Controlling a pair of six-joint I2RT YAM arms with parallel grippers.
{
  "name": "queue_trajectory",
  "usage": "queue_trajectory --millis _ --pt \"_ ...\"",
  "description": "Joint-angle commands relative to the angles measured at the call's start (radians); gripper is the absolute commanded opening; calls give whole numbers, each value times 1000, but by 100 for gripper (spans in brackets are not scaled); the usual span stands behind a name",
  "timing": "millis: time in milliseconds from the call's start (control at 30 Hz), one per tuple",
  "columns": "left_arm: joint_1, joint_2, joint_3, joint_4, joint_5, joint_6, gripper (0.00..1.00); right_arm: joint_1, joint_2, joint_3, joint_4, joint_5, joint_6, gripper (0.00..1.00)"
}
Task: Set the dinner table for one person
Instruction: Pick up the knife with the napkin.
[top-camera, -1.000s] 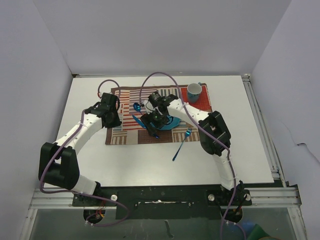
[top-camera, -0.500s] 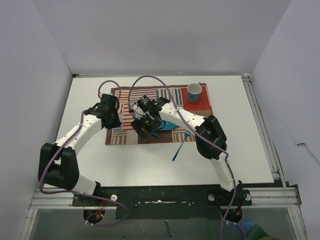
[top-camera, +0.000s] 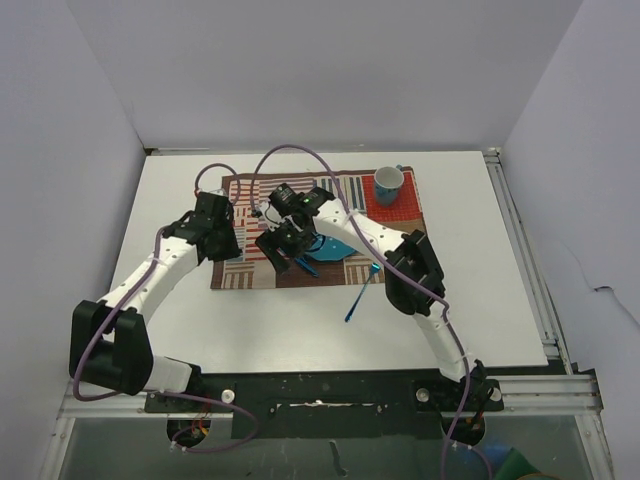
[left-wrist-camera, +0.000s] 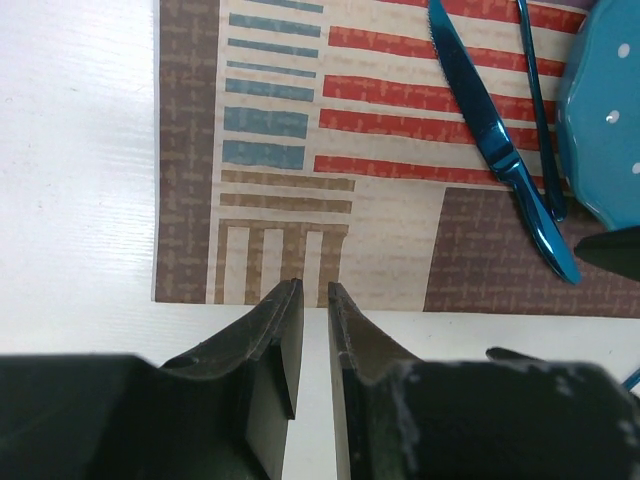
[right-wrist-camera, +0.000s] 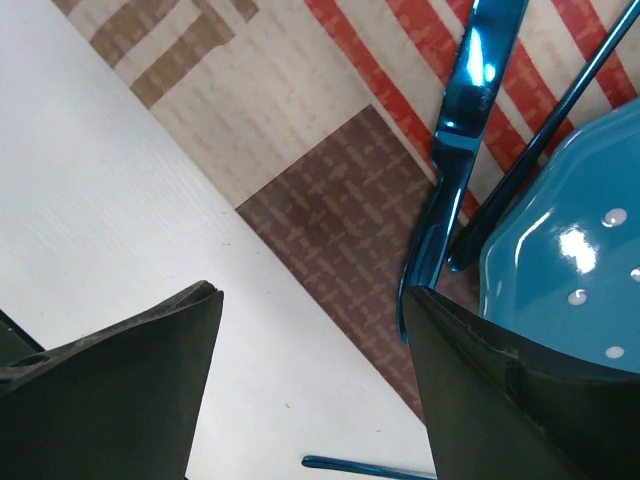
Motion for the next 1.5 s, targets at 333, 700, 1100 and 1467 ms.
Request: queue_trajectory --millis 333,700,1100,1467 --pt "32 -48 -22 47 47 55 17 -73 53 45 -4 -30 -14 76" --pt "76 -48 -32 61 92 56 17 -104 45 -3 25 -46 -8 76" --pt "81 -46 -43 68 108 56 17 -104 37 -65 51 -43 -7 76" --pt "81 -52 -46 74 125 57 17 -68 112 -39 11 3 2 49"
